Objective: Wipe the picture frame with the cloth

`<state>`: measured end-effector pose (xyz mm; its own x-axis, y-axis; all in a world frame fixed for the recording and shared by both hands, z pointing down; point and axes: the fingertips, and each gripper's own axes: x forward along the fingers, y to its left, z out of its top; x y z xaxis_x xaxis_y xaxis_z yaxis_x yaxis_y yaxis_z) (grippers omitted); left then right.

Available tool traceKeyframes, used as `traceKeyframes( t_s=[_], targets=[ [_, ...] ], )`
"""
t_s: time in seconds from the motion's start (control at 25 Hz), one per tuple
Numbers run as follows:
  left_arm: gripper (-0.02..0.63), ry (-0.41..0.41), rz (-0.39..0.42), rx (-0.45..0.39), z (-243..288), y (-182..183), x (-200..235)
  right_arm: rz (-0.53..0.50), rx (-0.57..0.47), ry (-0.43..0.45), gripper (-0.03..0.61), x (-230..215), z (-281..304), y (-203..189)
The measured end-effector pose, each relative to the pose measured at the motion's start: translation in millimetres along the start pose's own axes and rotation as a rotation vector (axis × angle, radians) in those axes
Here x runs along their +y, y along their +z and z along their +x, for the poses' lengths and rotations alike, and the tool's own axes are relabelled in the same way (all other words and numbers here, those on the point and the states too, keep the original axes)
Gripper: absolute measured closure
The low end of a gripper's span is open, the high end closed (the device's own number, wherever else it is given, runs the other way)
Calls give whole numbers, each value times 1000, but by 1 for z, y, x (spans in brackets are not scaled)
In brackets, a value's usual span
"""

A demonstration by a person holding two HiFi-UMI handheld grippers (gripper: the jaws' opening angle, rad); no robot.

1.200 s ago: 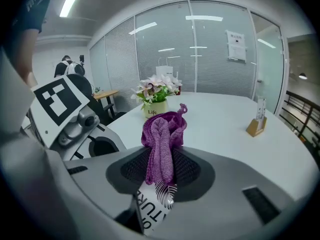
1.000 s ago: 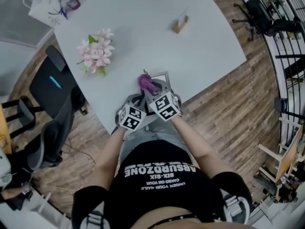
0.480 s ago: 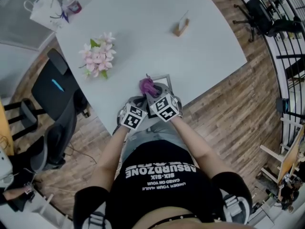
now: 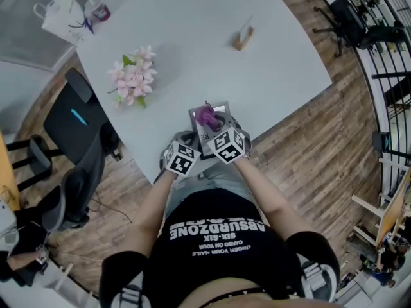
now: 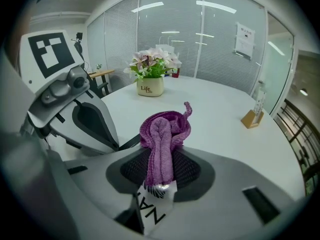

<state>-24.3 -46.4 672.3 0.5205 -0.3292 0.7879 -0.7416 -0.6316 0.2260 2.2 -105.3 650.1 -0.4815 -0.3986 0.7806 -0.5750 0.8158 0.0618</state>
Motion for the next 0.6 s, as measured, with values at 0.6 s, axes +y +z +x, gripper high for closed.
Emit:
traceKeyframes(
  t_s=[0.6],
  targets=[
    [598, 4, -22, -3, -1, 0, 1, 136, 48, -181, 443, -61, -36, -46]
  ],
)
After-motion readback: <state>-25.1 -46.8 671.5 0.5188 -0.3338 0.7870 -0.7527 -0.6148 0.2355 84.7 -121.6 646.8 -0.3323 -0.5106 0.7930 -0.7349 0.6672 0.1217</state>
